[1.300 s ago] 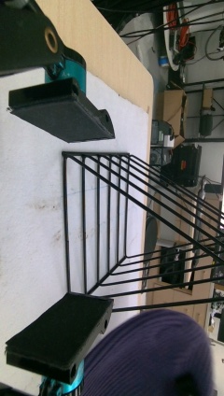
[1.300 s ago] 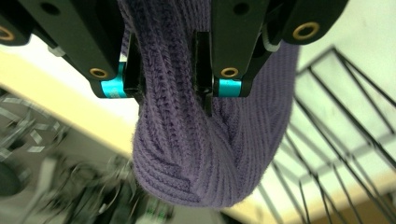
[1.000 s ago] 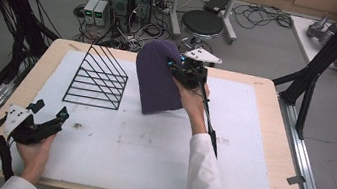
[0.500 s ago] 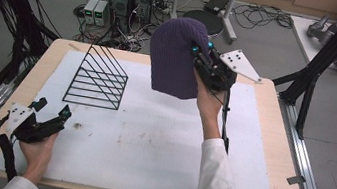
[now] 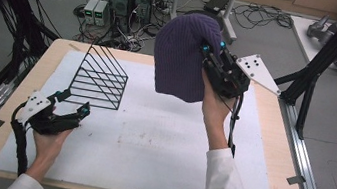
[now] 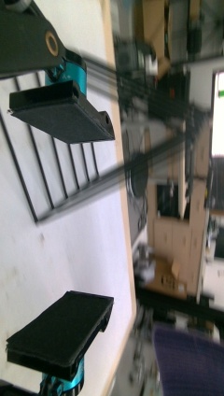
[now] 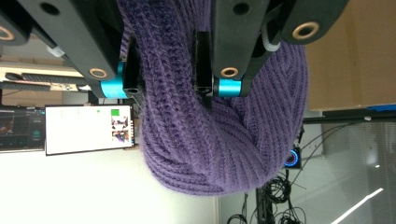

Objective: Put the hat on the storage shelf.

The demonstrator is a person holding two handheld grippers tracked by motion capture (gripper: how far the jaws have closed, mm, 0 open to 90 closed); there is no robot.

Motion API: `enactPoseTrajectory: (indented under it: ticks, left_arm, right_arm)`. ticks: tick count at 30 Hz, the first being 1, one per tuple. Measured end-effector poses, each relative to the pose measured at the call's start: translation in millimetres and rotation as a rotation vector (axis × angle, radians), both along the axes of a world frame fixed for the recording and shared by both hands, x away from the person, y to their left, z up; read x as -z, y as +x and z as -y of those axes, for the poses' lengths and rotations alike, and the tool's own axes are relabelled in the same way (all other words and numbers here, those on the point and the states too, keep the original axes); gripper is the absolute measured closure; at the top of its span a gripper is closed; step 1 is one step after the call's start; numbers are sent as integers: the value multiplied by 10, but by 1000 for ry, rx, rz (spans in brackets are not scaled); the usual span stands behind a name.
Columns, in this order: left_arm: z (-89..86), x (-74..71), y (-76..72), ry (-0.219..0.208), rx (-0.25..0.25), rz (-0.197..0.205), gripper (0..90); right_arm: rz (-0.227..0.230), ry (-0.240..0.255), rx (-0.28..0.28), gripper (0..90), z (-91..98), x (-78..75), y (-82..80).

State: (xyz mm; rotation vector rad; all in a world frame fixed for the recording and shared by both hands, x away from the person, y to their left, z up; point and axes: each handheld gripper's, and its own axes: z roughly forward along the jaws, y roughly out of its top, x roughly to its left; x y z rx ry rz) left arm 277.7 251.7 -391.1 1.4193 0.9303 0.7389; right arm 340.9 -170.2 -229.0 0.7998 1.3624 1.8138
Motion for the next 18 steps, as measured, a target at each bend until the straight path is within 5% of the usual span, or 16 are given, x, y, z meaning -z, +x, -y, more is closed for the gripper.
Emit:
enactPoseTrajectory:
  ticks: [7,18]
  left_arm:
    - [178,-194,90,-60,90,-4,170]
    - [371,-466,278,-22,180,-19,170]
  right_arm:
    - [14,14,-5,741,-65,-28,-96]
    - [64,34,-22,738,-188,-56,-236]
